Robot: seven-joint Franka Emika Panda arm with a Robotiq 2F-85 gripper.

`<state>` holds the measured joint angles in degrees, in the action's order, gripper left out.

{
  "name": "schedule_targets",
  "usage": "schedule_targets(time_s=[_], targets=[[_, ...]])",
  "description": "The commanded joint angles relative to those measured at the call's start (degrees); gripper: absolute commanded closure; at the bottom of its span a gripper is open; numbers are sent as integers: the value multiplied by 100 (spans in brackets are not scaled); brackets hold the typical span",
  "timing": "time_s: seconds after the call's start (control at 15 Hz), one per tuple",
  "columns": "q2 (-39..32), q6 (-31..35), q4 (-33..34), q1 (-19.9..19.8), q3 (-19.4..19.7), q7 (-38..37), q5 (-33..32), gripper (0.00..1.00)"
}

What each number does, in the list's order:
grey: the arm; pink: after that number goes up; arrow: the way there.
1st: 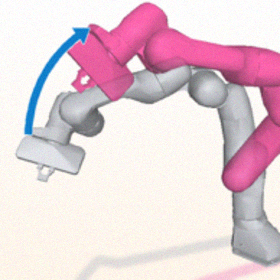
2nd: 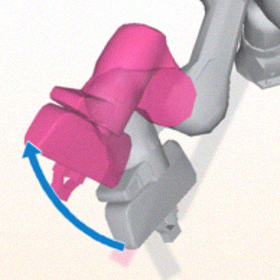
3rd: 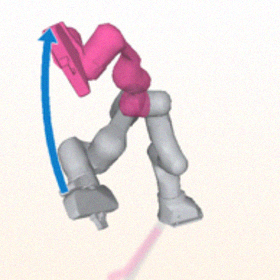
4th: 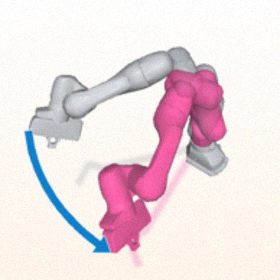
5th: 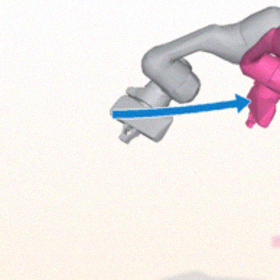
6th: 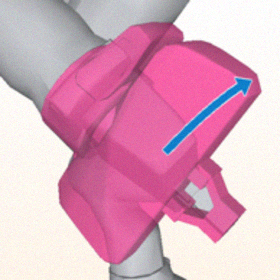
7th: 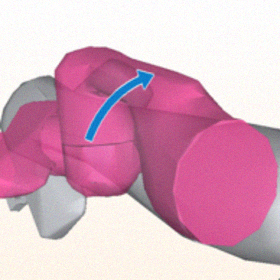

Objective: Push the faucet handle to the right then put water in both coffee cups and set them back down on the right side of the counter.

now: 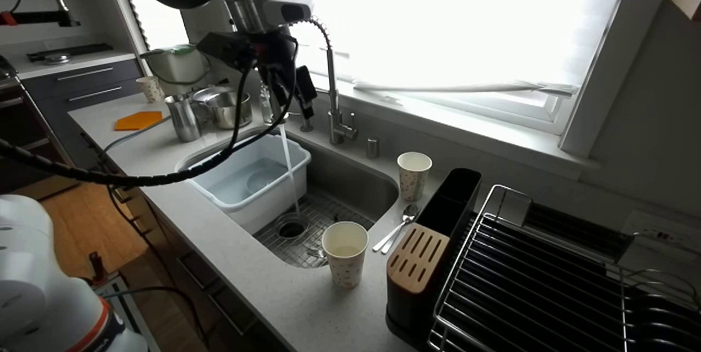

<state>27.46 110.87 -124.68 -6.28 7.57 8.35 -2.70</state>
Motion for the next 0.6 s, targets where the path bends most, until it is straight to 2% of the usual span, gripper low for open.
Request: schedule_targets(time_s=[0.0, 0.33, 0.53], targets=[[153, 28, -170, 339, 20, 552, 205, 0], [33, 24, -135, 652, -15, 972, 418, 0], [-20, -16, -27, 624, -68, 867, 349, 0]])
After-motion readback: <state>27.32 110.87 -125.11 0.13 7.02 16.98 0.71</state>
